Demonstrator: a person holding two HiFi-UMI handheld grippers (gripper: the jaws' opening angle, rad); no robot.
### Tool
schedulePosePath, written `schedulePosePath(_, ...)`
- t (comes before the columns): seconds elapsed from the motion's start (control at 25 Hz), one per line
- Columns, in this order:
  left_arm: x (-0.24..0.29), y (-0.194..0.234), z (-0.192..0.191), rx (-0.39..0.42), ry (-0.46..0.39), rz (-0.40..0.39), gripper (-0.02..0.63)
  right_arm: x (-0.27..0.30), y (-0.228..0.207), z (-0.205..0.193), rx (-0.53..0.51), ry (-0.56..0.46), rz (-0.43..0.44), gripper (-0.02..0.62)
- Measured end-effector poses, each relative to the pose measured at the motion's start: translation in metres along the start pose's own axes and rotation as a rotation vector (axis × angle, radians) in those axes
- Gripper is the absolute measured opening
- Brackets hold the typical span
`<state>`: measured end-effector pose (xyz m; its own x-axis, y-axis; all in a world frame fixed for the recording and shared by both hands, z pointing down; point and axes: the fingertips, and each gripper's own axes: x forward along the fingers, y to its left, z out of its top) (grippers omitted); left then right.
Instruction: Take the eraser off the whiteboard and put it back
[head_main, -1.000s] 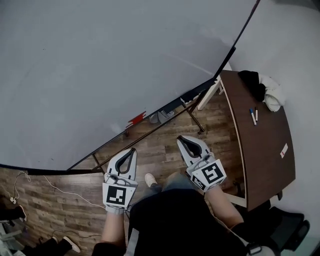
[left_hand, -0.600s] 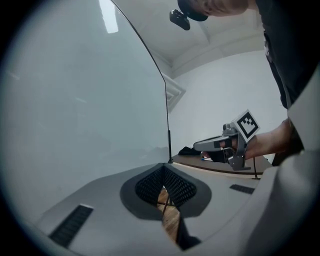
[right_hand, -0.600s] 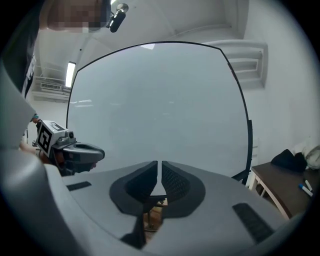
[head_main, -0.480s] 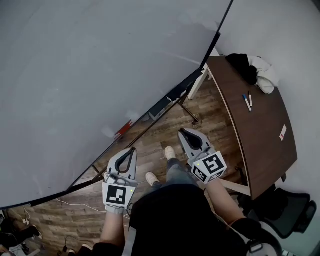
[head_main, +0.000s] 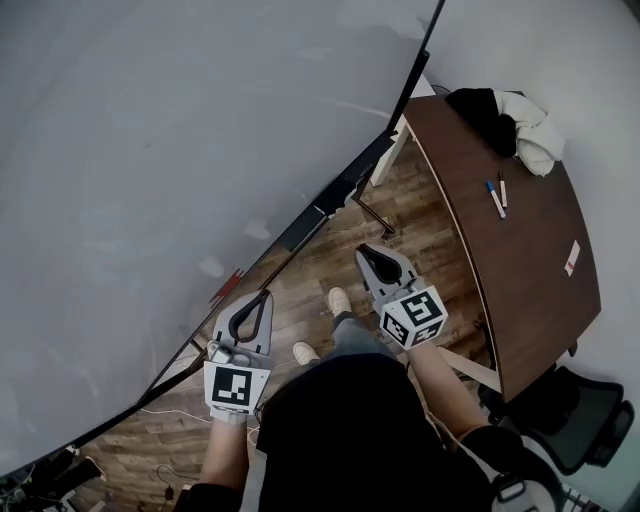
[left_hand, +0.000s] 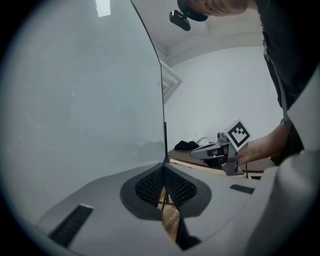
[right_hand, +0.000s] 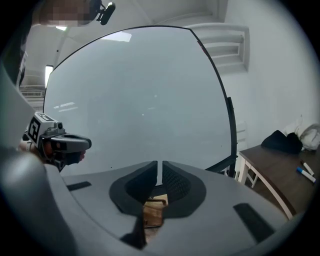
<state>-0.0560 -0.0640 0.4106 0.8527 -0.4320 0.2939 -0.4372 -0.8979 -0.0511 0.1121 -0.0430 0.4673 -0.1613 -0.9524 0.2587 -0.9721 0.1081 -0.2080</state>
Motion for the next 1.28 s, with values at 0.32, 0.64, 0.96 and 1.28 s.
schedulePosePath(0.32, 0.055, 0.005, 0.001, 0.010, 0.049, -0.012, 0.006, 0.044, -0.062, -0.035, 0.117, 0.059, -0.009, 0.025)
schedulePosePath(0.64, 0.083, 0.012, 0.002, 0.016, 0.094, 0.017, 0.006, 0.083, -0.099, -0.067, 0.340, 0.089, 0.022, 0.026)
schedulePosePath(0.96, 0.091, 0.020, 0.003, 0.027, 0.120, 0.058, 0.006, 0.114, -0.117, -0.090, 0.570, 0.106, 0.047, 0.180)
schedulePosePath(1.28, 0.092, 0.026, -0.002, 0.018, 0.150, 0.098, 0.006, 0.140, -0.134, -0.105, 0.795, 0.097, 0.062, 0.283)
